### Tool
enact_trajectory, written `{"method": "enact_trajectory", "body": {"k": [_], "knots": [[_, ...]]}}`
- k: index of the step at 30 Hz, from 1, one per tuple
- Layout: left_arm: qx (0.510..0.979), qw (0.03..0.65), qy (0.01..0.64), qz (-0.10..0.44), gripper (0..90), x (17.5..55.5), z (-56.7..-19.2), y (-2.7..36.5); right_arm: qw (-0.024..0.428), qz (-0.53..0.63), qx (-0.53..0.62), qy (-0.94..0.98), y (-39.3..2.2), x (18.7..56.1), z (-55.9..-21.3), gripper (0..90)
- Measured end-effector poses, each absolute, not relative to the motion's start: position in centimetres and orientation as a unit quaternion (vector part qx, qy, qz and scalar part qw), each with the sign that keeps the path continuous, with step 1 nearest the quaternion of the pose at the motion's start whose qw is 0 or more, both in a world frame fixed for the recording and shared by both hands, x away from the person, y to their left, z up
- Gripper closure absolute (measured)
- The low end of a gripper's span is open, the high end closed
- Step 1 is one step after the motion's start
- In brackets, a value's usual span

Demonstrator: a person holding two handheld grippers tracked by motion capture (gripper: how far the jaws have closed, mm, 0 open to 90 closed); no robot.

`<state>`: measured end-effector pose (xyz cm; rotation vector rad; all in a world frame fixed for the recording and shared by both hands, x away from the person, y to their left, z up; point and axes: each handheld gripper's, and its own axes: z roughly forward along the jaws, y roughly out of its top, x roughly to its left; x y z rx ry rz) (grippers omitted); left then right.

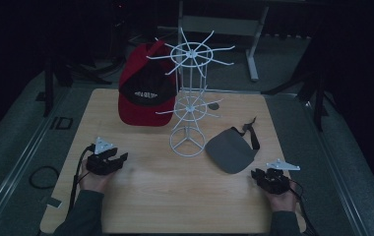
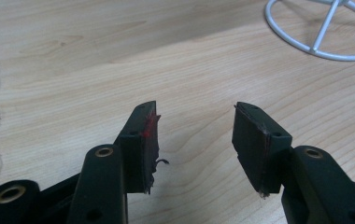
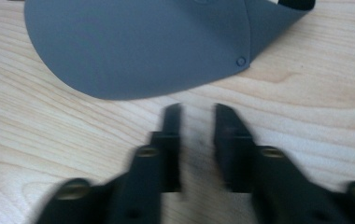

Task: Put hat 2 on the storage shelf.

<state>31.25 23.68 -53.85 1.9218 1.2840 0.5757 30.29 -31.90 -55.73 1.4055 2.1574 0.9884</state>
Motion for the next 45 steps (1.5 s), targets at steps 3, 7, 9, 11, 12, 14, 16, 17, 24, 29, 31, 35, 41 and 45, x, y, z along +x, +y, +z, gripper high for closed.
{"method": "enact_trajectory", "body": {"k": [3,7,9,11,12,14,16,17,24,29,31,35,41,45], "knots": [[0.749,0.368,0.502,0.226,51.0,31.2,-54.0,23.7,0.201,0.339,0.495,0.774,-31.6,30.6,-55.1,90.0],[0.750,0.366,0.502,0.226,51.2,31.2,-54.2,23.7,0.208,0.340,0.485,0.778,-31.0,31.6,-54.1,90.0],[0.751,0.364,0.502,0.226,51.2,31.2,-54.3,23.6,0.213,0.344,0.480,0.778,-30.6,32.2,-53.5,90.0],[0.753,0.362,0.501,0.225,51.3,31.2,-54.4,23.6,0.223,0.346,0.474,0.779,-30.3,33.0,-52.6,90.0],[0.753,0.362,0.501,0.225,51.3,31.2,-54.4,23.6,0.227,0.347,0.472,0.778,-30.1,33.4,-52.2,90.0],[0.753,0.362,0.502,0.224,51.3,31.2,-54.5,23.6,0.236,0.350,0.471,0.775,-29.9,34.2,-51.3,90.0],[0.752,0.363,0.502,0.223,51.3,31.2,-54.5,23.7,0.241,0.351,0.473,0.771,-29.8,35.1,-50.7,90.0],[0.752,0.363,0.503,0.222,51.3,31.2,-54.5,23.7,0.243,0.348,0.475,0.771,-29.7,35.6,-50.4,90.0],[0.749,0.364,0.508,0.220,51.3,31.2,-54.6,23.9,0.238,0.319,0.494,0.772,-30.0,39.1,-50.8,89.9],[0.749,0.365,0.508,0.220,51.3,31.2,-54.6,24.0,0.226,0.293,0.486,0.792,-29.9,40.3,-51.7,89.8],[0.749,0.365,0.508,0.221,51.3,31.2,-54.6,24.0,0.219,0.284,0.485,0.798,-30.0,40.5,-52.1,89.7],[0.748,0.365,0.508,0.221,51.2,31.2,-54.6,24.0,0.209,0.283,0.488,0.799,-30.2,40.0,-52.6,89.8],[0.751,0.364,0.506,0.219,51.3,31.2,-54.7,23.9,0.198,0.284,0.483,0.804,-30.2,37.9,-53.2,89.3],[0.750,0.364,0.506,0.220,51.3,31.2,-54.7,23.8,0.187,0.275,0.476,0.814,-30.0,36.6,-53.7,89.3]]}}
